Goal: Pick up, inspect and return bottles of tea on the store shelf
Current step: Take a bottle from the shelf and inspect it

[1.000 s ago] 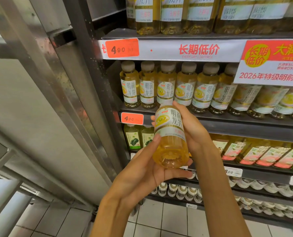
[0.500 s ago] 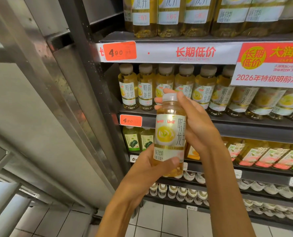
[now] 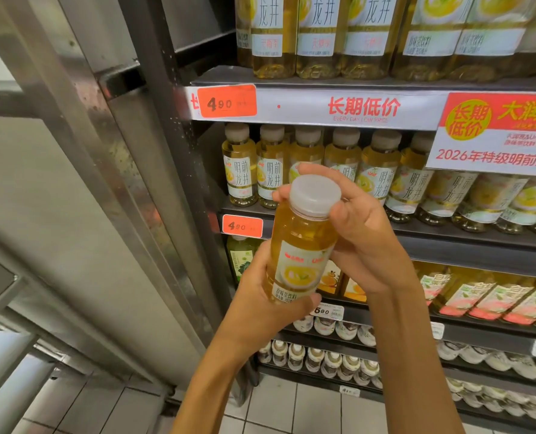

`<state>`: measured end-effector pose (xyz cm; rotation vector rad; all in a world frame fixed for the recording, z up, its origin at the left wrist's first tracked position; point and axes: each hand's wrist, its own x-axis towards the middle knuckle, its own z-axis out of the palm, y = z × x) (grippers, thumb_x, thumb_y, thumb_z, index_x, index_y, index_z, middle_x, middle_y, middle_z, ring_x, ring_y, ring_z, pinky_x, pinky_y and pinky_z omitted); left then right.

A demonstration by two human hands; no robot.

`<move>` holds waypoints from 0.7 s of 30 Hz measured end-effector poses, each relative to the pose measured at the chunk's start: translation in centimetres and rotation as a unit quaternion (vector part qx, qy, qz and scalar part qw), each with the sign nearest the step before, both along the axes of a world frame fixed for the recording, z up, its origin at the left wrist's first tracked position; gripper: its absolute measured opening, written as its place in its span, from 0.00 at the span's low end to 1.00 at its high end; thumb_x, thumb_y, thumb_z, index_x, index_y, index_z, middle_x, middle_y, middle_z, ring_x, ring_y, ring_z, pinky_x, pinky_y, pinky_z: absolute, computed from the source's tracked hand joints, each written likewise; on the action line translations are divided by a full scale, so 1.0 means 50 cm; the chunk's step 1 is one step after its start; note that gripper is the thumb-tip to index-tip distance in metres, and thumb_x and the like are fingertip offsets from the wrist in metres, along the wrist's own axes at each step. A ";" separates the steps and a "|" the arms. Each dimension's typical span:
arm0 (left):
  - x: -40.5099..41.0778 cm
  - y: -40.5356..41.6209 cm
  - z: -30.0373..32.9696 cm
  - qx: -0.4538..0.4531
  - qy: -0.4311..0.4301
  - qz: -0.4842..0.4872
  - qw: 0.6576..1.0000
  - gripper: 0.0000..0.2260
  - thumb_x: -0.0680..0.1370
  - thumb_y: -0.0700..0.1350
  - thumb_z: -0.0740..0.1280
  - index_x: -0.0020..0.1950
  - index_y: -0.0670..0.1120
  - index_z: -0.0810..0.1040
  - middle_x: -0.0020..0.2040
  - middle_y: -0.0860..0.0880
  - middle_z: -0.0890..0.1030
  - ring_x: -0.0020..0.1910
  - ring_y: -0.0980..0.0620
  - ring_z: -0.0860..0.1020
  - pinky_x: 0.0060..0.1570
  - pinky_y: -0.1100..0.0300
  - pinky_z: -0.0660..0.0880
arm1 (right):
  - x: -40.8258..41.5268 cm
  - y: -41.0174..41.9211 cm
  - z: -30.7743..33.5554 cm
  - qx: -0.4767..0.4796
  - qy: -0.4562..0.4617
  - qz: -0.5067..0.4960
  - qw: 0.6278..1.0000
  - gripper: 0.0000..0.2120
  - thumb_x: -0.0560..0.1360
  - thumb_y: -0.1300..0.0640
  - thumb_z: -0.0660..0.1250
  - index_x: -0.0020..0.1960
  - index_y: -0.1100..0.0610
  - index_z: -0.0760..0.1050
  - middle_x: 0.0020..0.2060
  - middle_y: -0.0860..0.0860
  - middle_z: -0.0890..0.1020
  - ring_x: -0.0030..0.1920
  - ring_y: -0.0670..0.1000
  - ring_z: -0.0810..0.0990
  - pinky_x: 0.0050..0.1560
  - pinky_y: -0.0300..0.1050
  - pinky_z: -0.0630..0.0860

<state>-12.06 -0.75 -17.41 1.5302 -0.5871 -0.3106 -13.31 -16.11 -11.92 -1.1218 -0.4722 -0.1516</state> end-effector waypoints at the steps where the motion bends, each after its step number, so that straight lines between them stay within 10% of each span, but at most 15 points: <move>1: 0.001 -0.001 -0.001 -0.001 -0.006 0.004 1.000 0.27 0.66 0.37 0.76 0.61 0.51 0.72 0.54 0.51 0.82 0.54 0.55 0.81 0.47 0.66 0.77 | -0.001 -0.001 0.001 0.000 -0.005 0.003 1.000 0.26 0.68 0.48 0.73 0.64 0.55 0.75 0.55 0.55 0.83 0.58 0.53 0.80 0.58 0.48 0.77; 9: 0.006 0.013 0.001 -0.056 0.022 -0.013 0.998 0.32 0.62 0.51 0.79 0.63 0.48 0.73 0.56 0.52 0.82 0.55 0.52 0.81 0.51 0.63 0.77 | -0.005 -0.005 0.009 0.027 -0.003 -0.054 0.998 0.27 0.66 0.46 0.75 0.62 0.54 0.75 0.52 0.53 0.82 0.54 0.51 0.80 0.55 0.47 0.78; 14: -0.005 0.005 0.002 -0.053 0.039 -0.015 0.998 0.35 0.61 0.70 0.71 0.60 0.50 0.75 0.54 0.55 0.83 0.54 0.56 0.81 0.47 0.66 0.77 | 0.003 0.002 0.005 0.059 0.040 -0.097 0.993 0.26 0.77 0.44 0.58 0.69 0.59 0.68 0.54 0.55 0.82 0.60 0.56 0.78 0.61 0.49 0.74; 21: -0.004 -0.013 -0.012 -0.085 0.022 0.055 0.995 0.33 0.67 0.68 0.67 0.64 0.49 0.72 0.58 0.50 0.81 0.57 0.54 0.80 0.50 0.66 0.76 | 0.002 0.005 0.003 0.103 0.061 -0.164 0.979 0.19 0.76 0.50 0.61 0.63 0.59 0.72 0.52 0.55 0.83 0.55 0.53 0.81 0.56 0.46 0.77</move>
